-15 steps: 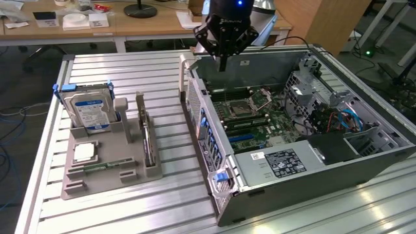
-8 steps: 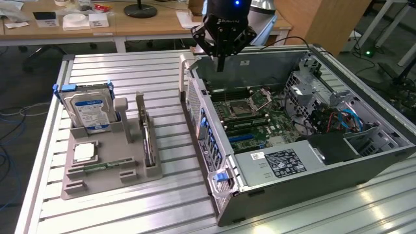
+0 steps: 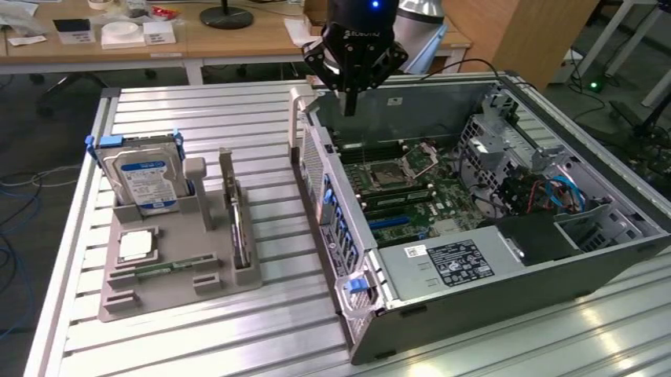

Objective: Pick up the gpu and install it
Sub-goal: 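Reach for the gpu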

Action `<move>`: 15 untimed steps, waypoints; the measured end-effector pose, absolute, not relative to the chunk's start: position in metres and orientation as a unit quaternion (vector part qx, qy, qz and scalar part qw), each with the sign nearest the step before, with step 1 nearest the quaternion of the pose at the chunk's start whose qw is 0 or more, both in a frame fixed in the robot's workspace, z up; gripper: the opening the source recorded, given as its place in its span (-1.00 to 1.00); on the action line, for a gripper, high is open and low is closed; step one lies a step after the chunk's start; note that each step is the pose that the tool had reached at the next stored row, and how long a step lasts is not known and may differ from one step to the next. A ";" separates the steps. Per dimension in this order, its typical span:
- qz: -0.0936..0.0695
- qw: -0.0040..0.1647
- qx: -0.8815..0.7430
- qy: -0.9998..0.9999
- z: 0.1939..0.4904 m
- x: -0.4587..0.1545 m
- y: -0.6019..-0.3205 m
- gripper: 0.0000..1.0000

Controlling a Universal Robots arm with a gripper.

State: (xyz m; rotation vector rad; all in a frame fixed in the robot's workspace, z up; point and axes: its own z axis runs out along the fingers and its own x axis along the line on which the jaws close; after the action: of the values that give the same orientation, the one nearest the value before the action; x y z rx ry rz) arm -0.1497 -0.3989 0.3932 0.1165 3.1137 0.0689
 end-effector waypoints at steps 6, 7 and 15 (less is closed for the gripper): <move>0.022 0.013 0.037 0.999 0.393 -0.158 -0.399 -0.79; 0.022 0.012 0.037 0.999 0.393 -0.160 -0.399 -0.79; 0.022 0.013 0.037 0.999 0.393 -0.170 -0.399 -0.79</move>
State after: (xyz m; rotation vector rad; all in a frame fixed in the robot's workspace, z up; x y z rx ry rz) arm -0.1704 -0.3989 0.3931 0.1165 3.1136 0.0689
